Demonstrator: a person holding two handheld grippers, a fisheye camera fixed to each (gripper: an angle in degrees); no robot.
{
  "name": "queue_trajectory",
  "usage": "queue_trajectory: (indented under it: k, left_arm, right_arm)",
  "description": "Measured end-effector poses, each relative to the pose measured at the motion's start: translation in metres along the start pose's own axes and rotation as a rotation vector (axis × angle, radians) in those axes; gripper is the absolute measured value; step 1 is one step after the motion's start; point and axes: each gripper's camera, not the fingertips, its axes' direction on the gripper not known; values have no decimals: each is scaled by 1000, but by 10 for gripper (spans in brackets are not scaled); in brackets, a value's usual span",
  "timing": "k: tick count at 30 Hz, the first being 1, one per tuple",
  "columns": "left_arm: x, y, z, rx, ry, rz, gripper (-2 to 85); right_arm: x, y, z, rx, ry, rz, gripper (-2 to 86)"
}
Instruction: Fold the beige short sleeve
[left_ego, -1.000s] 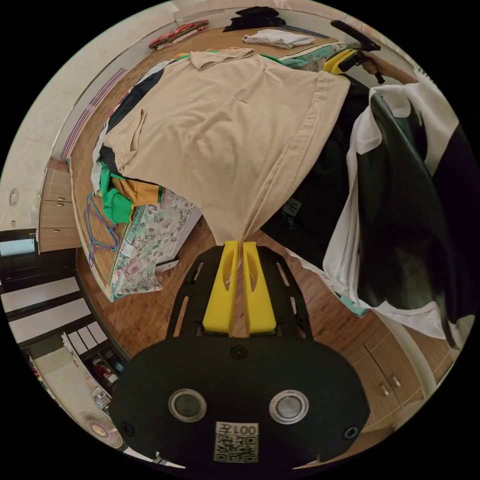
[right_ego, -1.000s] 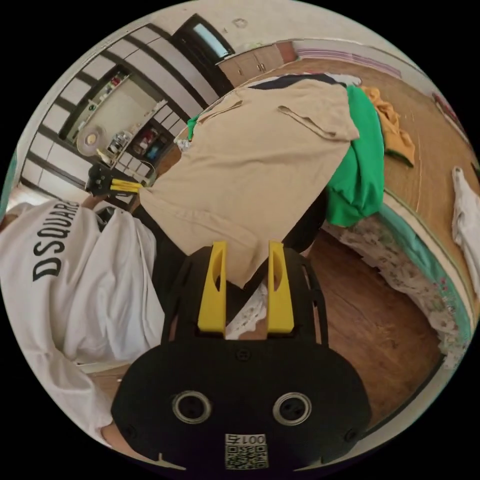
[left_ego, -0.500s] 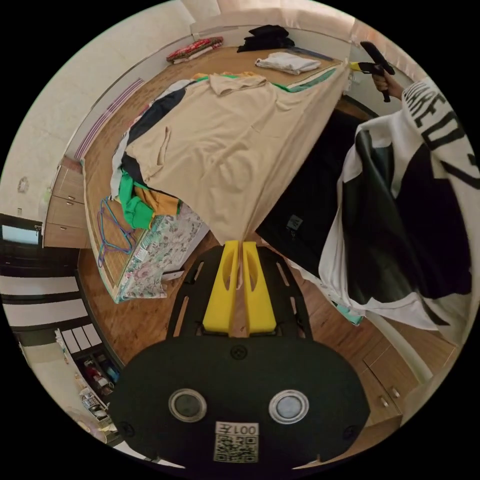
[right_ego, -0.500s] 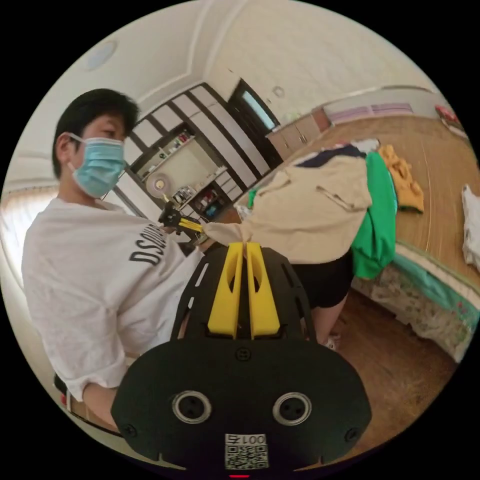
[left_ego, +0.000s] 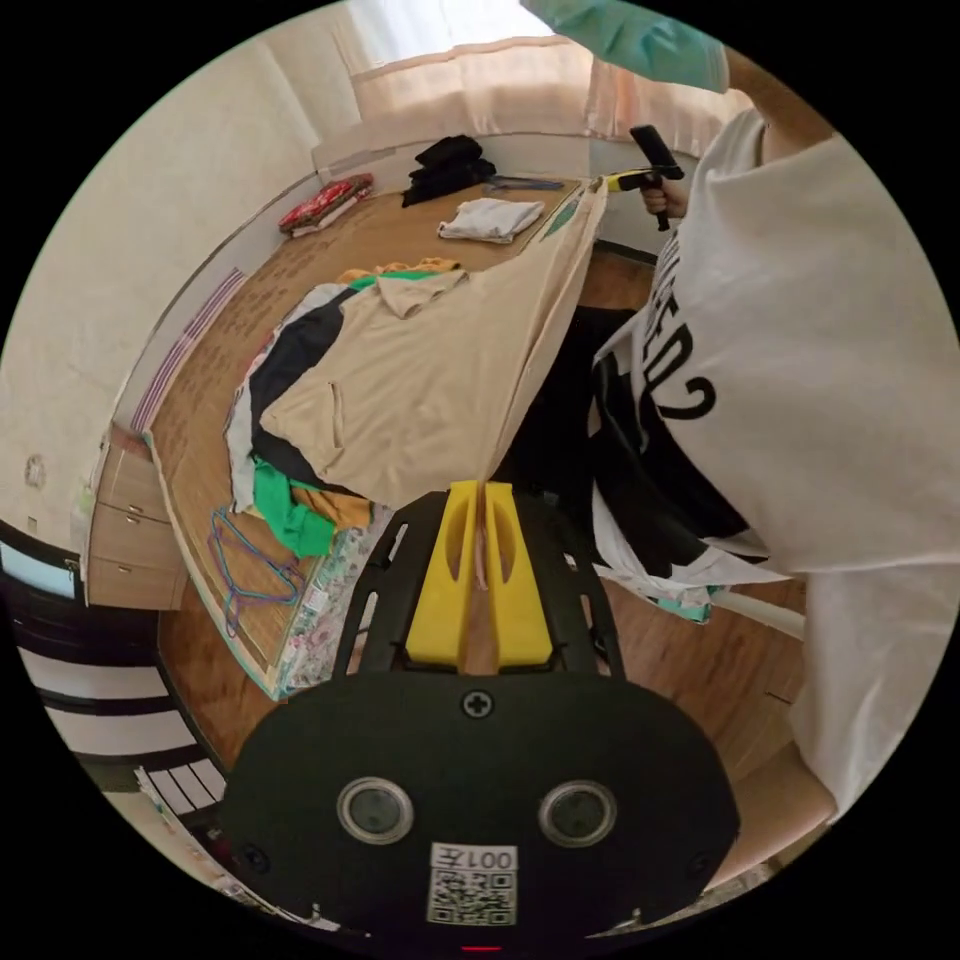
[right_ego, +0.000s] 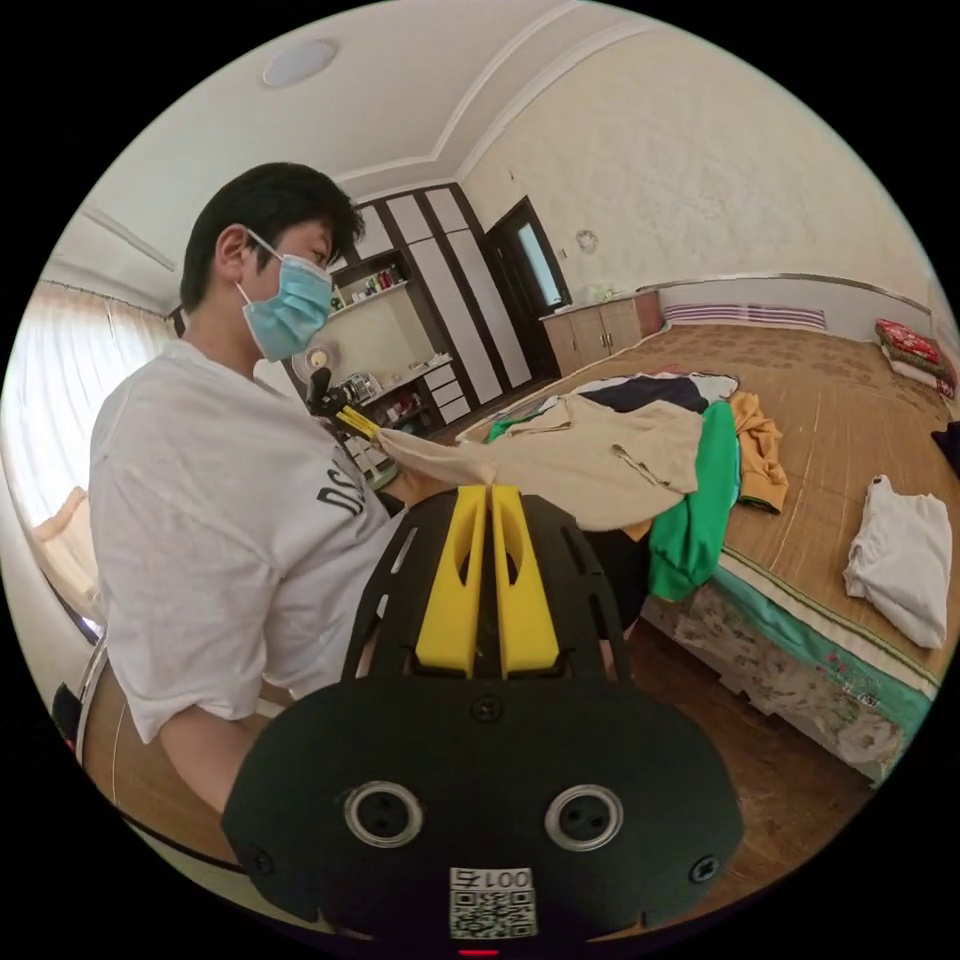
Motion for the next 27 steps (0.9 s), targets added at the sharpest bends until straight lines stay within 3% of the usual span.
queue_trajectory:
  k: [6,11,20,23,27]
  left_arm:
    - [-103,-55,9,45,-150,80,-10]
    - [-245,-137,74,-51,-244,43,-9]
    - [-401,-184,240,-321,-53,-207,22]
    - [-426,-181,247,-313,17,-227,48]
    - [-452,-175,235,-337,13,-255,11]
  right_arm:
    - [73,-80,31,54,112,62,6]
    - [183,-187,103,8,294,205,7]
    - [312,-265,251,-292,484,357,8]
    - [328,-278,263,-373,480,362,9]
    - [341,-290,249,-393,486,393,11]
